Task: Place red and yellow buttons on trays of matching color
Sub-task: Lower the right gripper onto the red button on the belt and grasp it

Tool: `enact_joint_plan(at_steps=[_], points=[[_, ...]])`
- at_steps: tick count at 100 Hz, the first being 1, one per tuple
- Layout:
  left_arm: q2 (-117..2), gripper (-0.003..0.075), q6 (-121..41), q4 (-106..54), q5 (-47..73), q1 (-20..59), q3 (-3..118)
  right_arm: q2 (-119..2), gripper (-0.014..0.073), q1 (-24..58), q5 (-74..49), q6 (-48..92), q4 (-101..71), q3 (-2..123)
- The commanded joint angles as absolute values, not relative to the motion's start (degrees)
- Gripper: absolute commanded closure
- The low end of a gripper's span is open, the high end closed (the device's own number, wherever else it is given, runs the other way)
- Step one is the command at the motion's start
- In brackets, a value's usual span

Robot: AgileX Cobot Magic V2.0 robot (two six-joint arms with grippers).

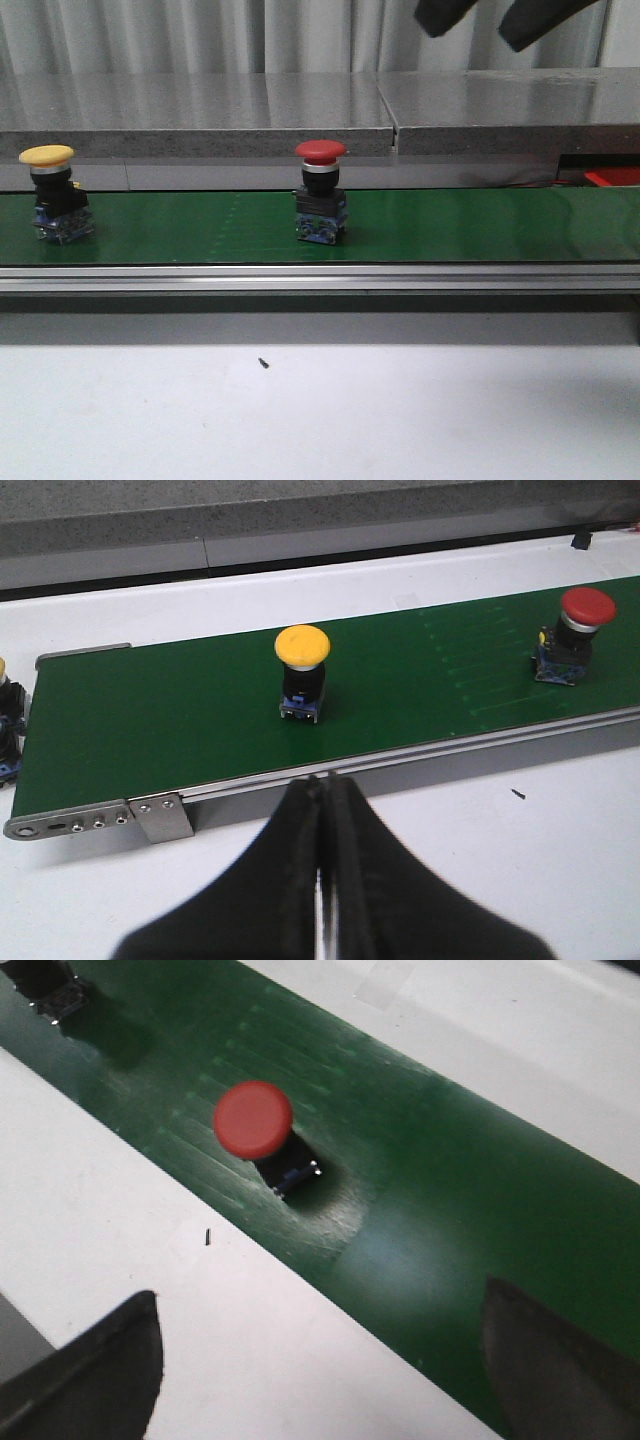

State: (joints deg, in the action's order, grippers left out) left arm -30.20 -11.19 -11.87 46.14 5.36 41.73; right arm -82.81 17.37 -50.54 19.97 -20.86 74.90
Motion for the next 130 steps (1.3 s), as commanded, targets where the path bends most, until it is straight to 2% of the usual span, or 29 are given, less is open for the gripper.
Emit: enact_joint_plan(at_steps=[1,31,68,75,92,99,109,130], points=[[-30.54,0.0739,-11.23,-12.60,42.17,5.82,43.18,-84.78,-0.0061,18.80,-50.17,20.13,-21.52,80.10],[-30.54,0.0739,-11.23,-12.60,42.17,5.82,43.18,-95.18,-0.0061,21.26,-51.27,20.13,-21.64,87.27],[-30.54,0.0739,-11.23,-12.60,42.17,5.82,43.18,-102.26,-0.0050,21.67,-48.09,20.13,-21.52,87.78],[-30.54,0.0739,-11.23,-12.60,42.17,5.82,43.18,-103.16,0.0024,21.67,-48.10,20.37,-20.92,87.78],[-30.54,0.0739,-11.23,-12.60,42.17,5.82,43.18,-103.79,0.0335,21.67,-47.49,20.32,-19.34,87.78],[-30.54,0.0739,-11.23,-12.60,42.17,5.82,43.18,-103.58,0.0407,21.67,-47.25,20.17,-18.93,87.78],[-30.54,0.0739,-11.23,-12.60,42.17,5.82,43.18,-102.69,0.0447,21.58,-46.34,19.19,-18.86,87.78],[-30.54,0.0739,-11.23,-12.60,42.17,5.82,43.18,-98.79,0.0452,18.98,-47.85,13.92,-12.26,87.78]])
